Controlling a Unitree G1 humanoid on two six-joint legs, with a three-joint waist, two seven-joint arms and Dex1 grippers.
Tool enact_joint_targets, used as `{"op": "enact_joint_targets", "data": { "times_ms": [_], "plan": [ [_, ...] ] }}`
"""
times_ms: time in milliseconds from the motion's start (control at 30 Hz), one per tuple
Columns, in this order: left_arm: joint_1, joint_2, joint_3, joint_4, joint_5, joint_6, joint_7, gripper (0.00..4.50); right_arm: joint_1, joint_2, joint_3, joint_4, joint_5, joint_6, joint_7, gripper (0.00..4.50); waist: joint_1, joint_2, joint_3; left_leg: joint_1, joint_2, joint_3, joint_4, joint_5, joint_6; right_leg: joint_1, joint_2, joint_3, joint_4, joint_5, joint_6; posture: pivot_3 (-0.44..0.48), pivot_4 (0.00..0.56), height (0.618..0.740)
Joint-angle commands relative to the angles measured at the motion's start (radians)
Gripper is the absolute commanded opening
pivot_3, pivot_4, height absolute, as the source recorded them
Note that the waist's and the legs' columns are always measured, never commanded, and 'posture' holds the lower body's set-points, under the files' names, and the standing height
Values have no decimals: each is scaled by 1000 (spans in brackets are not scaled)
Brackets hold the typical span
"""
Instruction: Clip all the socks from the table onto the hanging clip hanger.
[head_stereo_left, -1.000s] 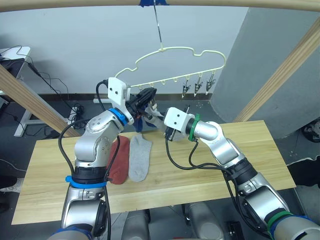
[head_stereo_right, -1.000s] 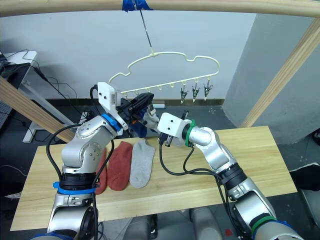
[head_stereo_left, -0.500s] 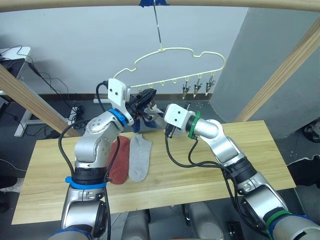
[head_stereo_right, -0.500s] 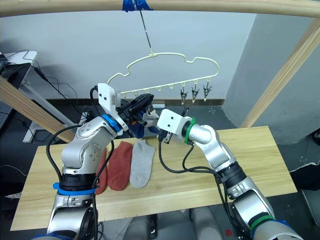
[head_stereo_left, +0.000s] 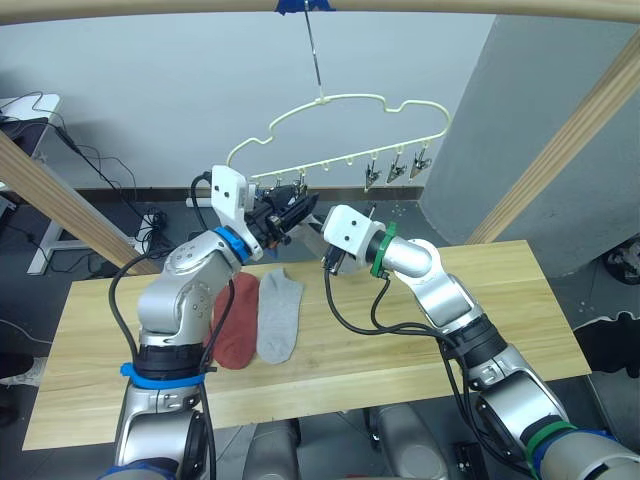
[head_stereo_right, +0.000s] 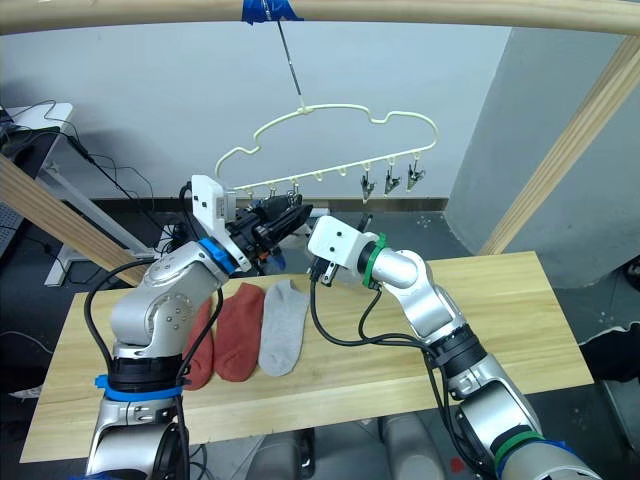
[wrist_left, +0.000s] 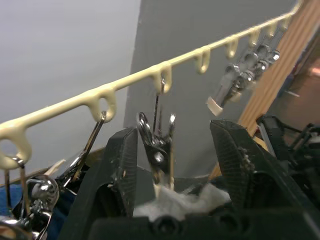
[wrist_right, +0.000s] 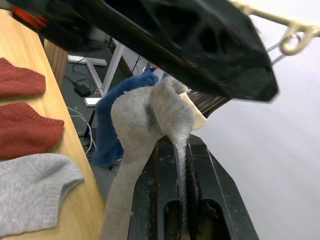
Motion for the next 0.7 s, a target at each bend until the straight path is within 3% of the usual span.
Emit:
{"op": "enact_joint_targets", "data": {
  "times_ms": [33, 200, 233, 433, 700],
  "plan": [
    [24, 30, 24, -58, -33, 19, -18, 2405, -20, 10, -23, -34, 17, -2, -2, 0, 0, 0, 0, 0, 0, 0, 0, 0, 0, 0, 0, 0, 0, 0, 0, -195, 254, 740],
    [37, 54, 24, -73, -41, 23, -19, 2405, -11, 12, -17, -35, 40, 7, 33, 0, 2, 0, 0, 0, 0, 0, 0, 0, 0, 0, 0, 0, 0, 0, 0, -189, 250, 740],
    [39, 56, 23, -74, -40, 22, -19, 2444, -8, 11, -18, -38, 44, 10, 38, 527, 2, 0, 0, 0, 0, 0, 0, 0, 0, 0, 0, 0, 0, 0, 0, -189, 250, 740],
    [65, 80, 15, -97, -31, 14, -39, 2444, 9, -16, 8, -71, 32, 63, 78, 2492, 1, 0, 0, 0, 0, 0, 0, 0, 0, 0, 0, 0, 0, 0, 0, -195, 245, 740],
    [143, 157, -17, -156, 29, -63, -102, 2444, 134, -142, 1, -305, 54, 224, 185, 2492, 6, 0, 0, 0, 0, 0, 0, 0, 0, 0, 0, 0, 0, 0, 0, -185, 237, 740]
  ]
}}
